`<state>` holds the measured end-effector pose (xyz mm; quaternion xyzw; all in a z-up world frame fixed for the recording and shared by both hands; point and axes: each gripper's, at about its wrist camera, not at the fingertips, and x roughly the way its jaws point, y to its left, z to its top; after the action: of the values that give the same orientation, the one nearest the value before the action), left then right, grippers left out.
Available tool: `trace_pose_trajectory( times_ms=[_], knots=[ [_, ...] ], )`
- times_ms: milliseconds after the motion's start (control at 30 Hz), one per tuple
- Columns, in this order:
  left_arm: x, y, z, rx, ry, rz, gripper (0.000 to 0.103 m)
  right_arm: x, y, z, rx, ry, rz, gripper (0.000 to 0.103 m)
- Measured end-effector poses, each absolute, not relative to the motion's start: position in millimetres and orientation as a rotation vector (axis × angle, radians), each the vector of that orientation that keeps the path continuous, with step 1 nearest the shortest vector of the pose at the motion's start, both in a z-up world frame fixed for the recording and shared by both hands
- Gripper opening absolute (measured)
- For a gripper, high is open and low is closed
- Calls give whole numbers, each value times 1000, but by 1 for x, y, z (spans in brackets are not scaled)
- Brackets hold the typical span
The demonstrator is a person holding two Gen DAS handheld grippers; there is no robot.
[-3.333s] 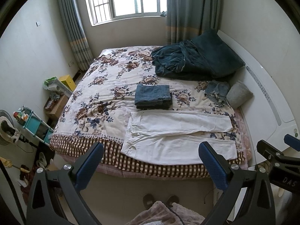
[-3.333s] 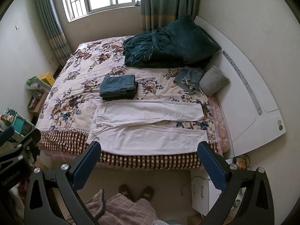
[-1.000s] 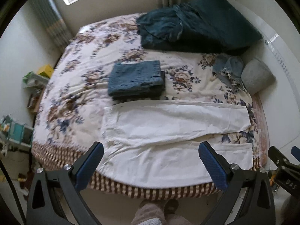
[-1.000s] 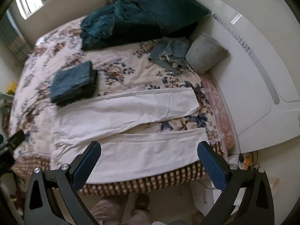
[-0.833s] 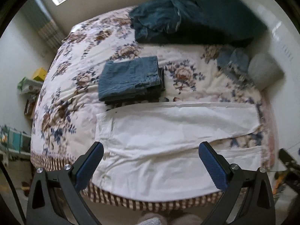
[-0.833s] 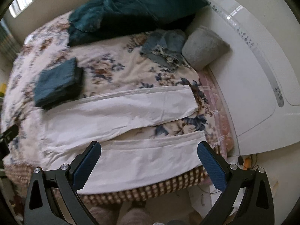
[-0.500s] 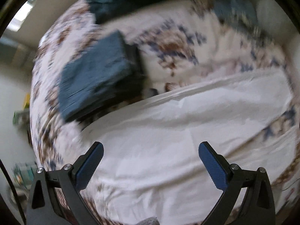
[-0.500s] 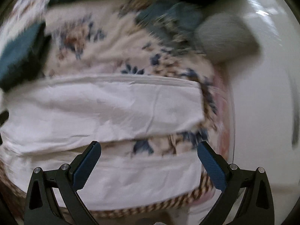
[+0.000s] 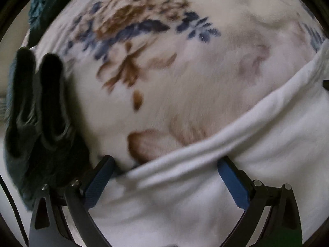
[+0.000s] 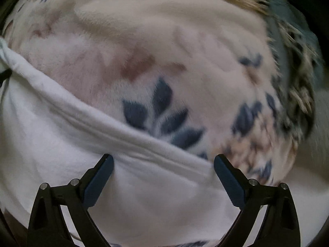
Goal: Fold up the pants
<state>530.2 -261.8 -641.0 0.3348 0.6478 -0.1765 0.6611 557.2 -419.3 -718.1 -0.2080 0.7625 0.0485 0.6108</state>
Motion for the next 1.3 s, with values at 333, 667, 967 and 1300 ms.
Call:
trace_pose_trajectory(
  times_ms=[333, 667, 967, 1300],
  knots=[
    [523, -271, -597, 701, 1418, -557, 6, 547, -414, -699, -354, 1637, 140, 13],
    [407, -213, -483, 379, 1281, -389, 5, 450, -423, -598, -119, 1426, 66, 11],
    [264, -182, -531, 145, 1488, -270, 5, 275, -382, -575, -76, 1507, 45, 11],
    [219, -186, -642, 149, 1690, -173, 5, 193, -364, -658, -161, 1661, 67, 13]
  ],
)
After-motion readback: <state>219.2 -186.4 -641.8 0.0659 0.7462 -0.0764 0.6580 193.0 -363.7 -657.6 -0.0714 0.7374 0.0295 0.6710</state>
